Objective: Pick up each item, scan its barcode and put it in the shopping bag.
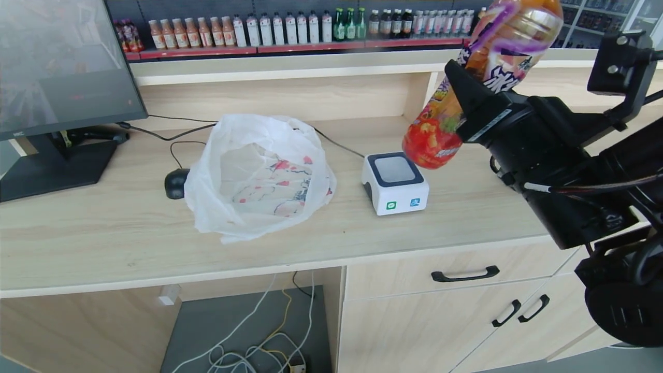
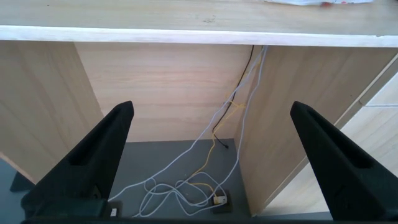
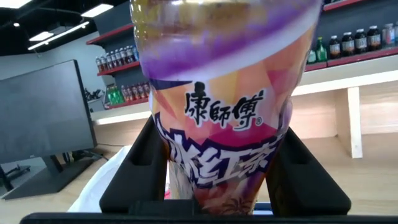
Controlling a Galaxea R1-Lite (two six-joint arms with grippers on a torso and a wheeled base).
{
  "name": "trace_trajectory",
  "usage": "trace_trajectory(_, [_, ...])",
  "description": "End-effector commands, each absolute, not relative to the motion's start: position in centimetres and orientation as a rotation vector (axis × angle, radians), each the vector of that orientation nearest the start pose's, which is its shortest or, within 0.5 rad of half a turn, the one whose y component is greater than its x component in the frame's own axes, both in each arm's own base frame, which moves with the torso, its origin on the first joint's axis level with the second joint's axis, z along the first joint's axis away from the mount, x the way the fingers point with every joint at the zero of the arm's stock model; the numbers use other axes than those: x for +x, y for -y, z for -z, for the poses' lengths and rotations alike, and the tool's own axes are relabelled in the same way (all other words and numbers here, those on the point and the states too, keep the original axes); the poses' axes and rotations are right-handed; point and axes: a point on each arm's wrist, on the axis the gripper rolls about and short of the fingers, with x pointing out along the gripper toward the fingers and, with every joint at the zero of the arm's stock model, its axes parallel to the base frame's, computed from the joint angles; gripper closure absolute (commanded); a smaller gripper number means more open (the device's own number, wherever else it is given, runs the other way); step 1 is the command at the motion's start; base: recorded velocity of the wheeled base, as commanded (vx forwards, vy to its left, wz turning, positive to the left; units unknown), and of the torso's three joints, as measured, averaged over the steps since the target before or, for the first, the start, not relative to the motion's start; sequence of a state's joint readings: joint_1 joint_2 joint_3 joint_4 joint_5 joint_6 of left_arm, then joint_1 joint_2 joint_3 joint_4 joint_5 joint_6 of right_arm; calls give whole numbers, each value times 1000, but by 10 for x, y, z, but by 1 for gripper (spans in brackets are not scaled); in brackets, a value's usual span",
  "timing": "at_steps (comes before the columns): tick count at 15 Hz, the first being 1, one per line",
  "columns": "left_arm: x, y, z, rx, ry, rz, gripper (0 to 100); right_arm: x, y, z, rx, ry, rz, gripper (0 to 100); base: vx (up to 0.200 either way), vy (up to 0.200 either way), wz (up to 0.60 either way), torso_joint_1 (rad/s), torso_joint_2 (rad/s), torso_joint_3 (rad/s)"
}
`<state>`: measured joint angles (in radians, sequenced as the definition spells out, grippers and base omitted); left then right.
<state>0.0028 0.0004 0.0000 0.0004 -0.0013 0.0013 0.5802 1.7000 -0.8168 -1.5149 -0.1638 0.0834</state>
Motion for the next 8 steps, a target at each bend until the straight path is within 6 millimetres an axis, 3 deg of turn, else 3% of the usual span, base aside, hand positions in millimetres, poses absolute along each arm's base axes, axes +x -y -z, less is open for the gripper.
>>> trace_trajectory(1, [-23, 0, -75, 2, 0, -2, 0, 248, -158, -274, 319, 591, -423, 100, 0, 0, 0, 0, 0, 0])
trace_trajectory(3, [-23, 0, -75, 2, 0, -2, 0, 252, -162, -274, 324, 595, -428, 100, 0, 0, 0, 0, 0, 0])
trace_trajectory(8, [-23, 0, -75, 2, 0, -2, 0, 259, -150, -276, 356, 585, -362, 100, 0, 0, 0, 0, 0, 0])
